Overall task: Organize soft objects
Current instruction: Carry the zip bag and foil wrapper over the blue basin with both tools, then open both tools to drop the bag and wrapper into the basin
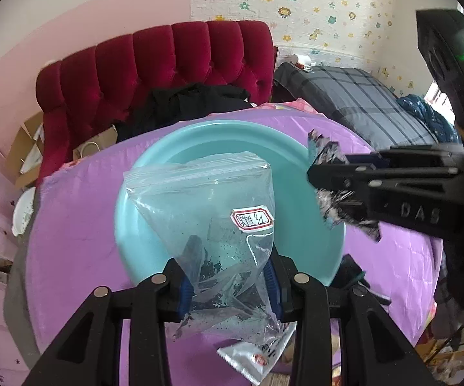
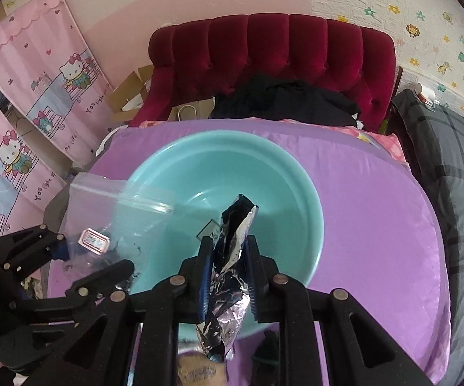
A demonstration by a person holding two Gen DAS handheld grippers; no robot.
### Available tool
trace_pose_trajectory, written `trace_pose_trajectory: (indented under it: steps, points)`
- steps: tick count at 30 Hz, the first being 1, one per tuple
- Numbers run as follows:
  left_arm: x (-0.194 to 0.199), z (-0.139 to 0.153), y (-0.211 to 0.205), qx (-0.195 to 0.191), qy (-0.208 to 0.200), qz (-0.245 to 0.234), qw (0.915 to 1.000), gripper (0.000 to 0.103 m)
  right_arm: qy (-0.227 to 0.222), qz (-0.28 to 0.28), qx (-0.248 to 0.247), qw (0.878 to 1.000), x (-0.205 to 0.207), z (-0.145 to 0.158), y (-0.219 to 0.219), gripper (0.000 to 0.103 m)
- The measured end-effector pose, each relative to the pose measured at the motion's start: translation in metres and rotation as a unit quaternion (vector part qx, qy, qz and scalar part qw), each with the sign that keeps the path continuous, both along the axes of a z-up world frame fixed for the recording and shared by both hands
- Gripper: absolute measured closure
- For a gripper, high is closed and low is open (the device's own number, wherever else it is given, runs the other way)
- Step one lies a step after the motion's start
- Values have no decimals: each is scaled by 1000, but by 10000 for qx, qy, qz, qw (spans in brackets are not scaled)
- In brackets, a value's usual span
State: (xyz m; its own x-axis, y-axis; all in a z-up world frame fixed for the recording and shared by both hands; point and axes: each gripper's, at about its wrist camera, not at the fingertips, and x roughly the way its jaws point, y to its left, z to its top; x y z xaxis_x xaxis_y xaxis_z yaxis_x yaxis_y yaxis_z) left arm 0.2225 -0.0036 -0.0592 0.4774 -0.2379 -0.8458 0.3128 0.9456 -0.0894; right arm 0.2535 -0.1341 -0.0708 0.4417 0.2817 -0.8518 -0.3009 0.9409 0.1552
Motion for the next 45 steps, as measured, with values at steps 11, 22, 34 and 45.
trace_pose_trajectory:
  steps: [11, 22, 34, 45]
  points:
    - [42, -42, -4, 39, 161, 42, 9999, 62, 251, -215, 213, 9992, 44, -47, 3, 82]
    - [62, -82, -13, 55, 403, 2, 9992, 62, 589, -342, 163, 9975, 69, -87, 7, 82]
    - [58, -75, -11, 162, 150, 222, 9995, 4, 570, -405, 162, 9974, 71, -84, 7, 50]
    - [32, -52, -7, 370, -107, 247, 9990, 0, 72, -447, -147, 9989, 45, -57, 6, 0]
